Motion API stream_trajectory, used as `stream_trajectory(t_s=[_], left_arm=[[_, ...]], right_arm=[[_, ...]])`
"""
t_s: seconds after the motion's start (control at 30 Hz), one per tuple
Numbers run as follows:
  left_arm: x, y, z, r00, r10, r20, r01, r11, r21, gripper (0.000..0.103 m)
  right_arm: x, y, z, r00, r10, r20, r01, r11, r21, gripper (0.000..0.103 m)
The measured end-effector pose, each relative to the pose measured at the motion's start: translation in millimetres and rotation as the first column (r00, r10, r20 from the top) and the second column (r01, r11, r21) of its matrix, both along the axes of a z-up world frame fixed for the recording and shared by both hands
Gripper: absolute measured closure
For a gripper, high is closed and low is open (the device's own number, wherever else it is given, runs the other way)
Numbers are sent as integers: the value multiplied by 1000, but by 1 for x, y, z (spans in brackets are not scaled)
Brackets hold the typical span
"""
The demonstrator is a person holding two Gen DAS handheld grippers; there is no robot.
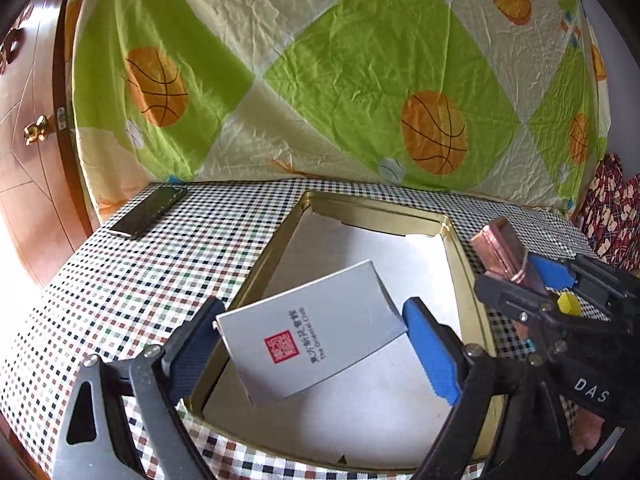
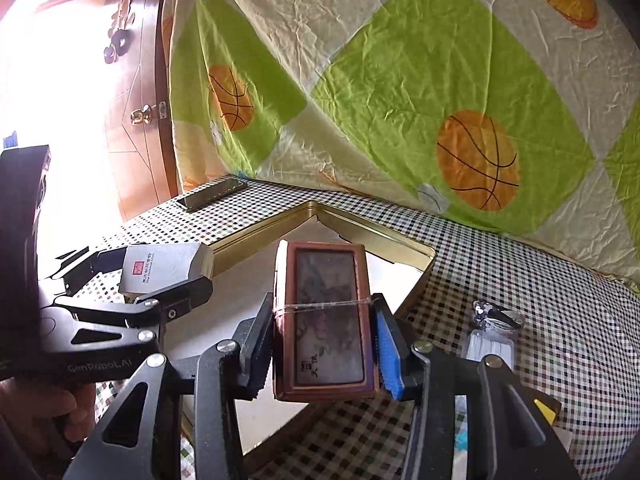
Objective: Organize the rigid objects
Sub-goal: 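Release the white box into the tin with the left tool while the right tool sets the frame inside, then grasp the yellow face block with the right tool while the left tool moves toward the white plug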
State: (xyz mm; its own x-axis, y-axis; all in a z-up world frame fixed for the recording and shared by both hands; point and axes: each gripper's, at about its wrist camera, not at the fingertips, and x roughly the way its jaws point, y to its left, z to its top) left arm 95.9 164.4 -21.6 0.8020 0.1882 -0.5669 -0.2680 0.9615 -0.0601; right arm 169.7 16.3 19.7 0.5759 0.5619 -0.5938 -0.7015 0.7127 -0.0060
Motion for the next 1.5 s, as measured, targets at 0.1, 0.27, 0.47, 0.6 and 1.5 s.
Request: stream_trajectory(t_s=[0.1,0.27,0.47,0.6,1.5], left_arm=[[22,7,-1,999,17,-52,-16,1000,21,12],[50,18,-8,990,1,-138,-1,1000,1,12],[72,22,-12,978,17,-207,-9,999,36,11],[69,31,-13,980,24,-198,-29,999,-24,11],[-1,-56,-14,1000,-6,7,6,1000,-16,0]], right_arm=[[24,16,-7,999,-5,-53,3,999,-41,55],[56,36,-26,993,-20,-112,6,992,-122,55],[74,48,-42,991,-36,-127,11,981,-192,53],[74,37,-37,992,-66,-105,48,985,-163,34],[-14,-215,-19,946,-324,-19,323,934,151,23]])
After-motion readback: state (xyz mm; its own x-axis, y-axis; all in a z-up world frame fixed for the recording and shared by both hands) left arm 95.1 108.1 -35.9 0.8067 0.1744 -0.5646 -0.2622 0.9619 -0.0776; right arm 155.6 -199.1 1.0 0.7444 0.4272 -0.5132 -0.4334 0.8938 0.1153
